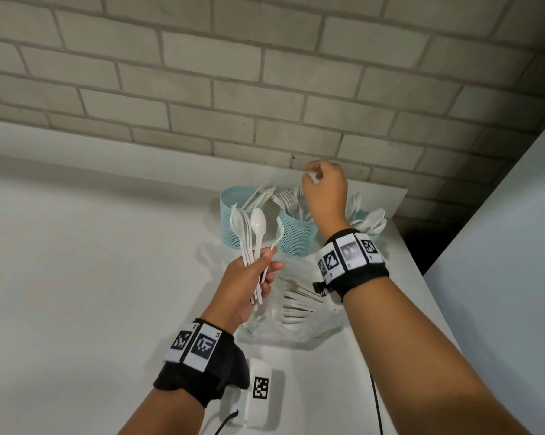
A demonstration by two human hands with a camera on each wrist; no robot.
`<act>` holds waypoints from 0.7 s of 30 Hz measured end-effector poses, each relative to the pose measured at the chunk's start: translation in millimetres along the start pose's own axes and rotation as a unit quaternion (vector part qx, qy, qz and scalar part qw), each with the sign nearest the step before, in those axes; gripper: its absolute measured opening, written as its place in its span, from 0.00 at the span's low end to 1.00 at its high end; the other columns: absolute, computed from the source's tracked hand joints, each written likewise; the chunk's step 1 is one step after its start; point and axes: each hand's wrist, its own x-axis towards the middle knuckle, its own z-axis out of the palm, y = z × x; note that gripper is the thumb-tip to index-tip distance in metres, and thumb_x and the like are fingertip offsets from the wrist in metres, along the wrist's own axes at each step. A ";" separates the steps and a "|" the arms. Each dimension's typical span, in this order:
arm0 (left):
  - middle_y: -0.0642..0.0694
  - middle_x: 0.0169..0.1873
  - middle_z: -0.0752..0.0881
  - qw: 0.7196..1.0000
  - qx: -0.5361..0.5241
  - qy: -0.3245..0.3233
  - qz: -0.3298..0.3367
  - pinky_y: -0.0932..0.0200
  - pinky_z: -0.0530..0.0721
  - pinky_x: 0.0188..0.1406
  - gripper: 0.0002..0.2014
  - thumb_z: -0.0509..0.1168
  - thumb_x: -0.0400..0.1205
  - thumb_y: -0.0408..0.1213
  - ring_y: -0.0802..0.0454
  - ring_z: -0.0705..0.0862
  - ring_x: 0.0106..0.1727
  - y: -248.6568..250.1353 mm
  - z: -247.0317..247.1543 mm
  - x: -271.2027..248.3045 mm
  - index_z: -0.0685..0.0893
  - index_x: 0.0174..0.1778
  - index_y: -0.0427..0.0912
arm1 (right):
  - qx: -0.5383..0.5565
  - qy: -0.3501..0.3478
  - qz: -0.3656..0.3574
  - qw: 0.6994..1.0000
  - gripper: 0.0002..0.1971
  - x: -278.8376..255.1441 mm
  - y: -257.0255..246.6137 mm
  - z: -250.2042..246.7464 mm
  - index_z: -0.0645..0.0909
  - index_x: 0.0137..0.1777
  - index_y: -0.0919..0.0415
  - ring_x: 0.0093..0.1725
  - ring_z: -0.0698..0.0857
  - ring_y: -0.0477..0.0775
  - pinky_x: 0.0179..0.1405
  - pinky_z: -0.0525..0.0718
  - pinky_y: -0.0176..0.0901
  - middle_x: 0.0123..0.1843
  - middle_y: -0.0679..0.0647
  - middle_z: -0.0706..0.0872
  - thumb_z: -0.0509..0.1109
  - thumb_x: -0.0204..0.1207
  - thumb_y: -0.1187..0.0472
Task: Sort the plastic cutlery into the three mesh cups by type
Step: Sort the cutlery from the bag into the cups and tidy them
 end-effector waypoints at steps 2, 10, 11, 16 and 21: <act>0.48 0.31 0.89 1.000 -0.012 0.006 0.005 0.72 0.78 0.21 0.08 0.66 0.81 0.39 0.62 0.79 0.25 -0.4 -0.2 0.2 0.84 0.54 0.42 | 0.015 -0.031 -0.004 0.999 0.06 -13.2 -9.4 -3.2 0.83 0.51 0.61 0.41 0.81 0.47 0.42 0.79 0.34 0.46 0.53 0.85 0.69 0.76 0.62; 0.47 0.32 0.89 0.999 -0.030 -0.016 0.004 0.72 0.76 0.19 0.07 0.63 0.83 0.39 0.62 0.79 0.23 1.4 1.1 -2.6 0.84 0.52 0.43 | -0.064 -0.246 0.103 0.962 0.29 -72.4 -28.6 -5.5 0.63 0.77 0.62 0.62 0.81 0.58 0.51 0.73 0.41 0.69 0.61 0.76 0.61 0.82 0.46; 0.47 0.31 0.89 0.999 -0.033 -0.016 0.004 0.72 0.76 0.18 0.06 0.63 0.83 0.38 0.61 0.78 0.23 1.9 1.3 -3.0 0.83 0.52 0.42 | -0.047 -0.274 0.153 0.948 0.29 -78.1 -28.5 -5.3 0.62 0.76 0.63 0.59 0.83 0.59 0.51 0.76 0.42 0.66 0.61 0.79 0.58 0.82 0.45; 0.44 0.33 0.90 0.999 -0.025 -0.047 -0.005 0.70 0.79 0.20 0.08 0.62 0.84 0.38 0.58 0.80 0.26 3.9 1.0 -6.4 0.84 0.51 0.39 | 0.085 -0.295 0.312 0.899 0.21 -88.7 -19.4 -0.5 0.79 0.49 0.62 0.40 0.86 0.56 0.56 0.86 0.54 0.39 0.57 0.87 0.51 0.86 0.47; 0.37 0.43 0.88 0.997 0.032 -0.065 -0.006 0.60 0.89 0.41 0.09 0.60 0.84 0.30 0.48 0.87 0.43 5.5 -1.5 -8.6 0.86 0.51 0.34 | 0.259 -0.165 0.358 0.882 0.22 -76.9 -13.4 -11.2 0.77 0.45 0.62 0.41 0.85 0.53 0.44 0.81 0.45 0.35 0.54 0.87 0.46 0.88 0.52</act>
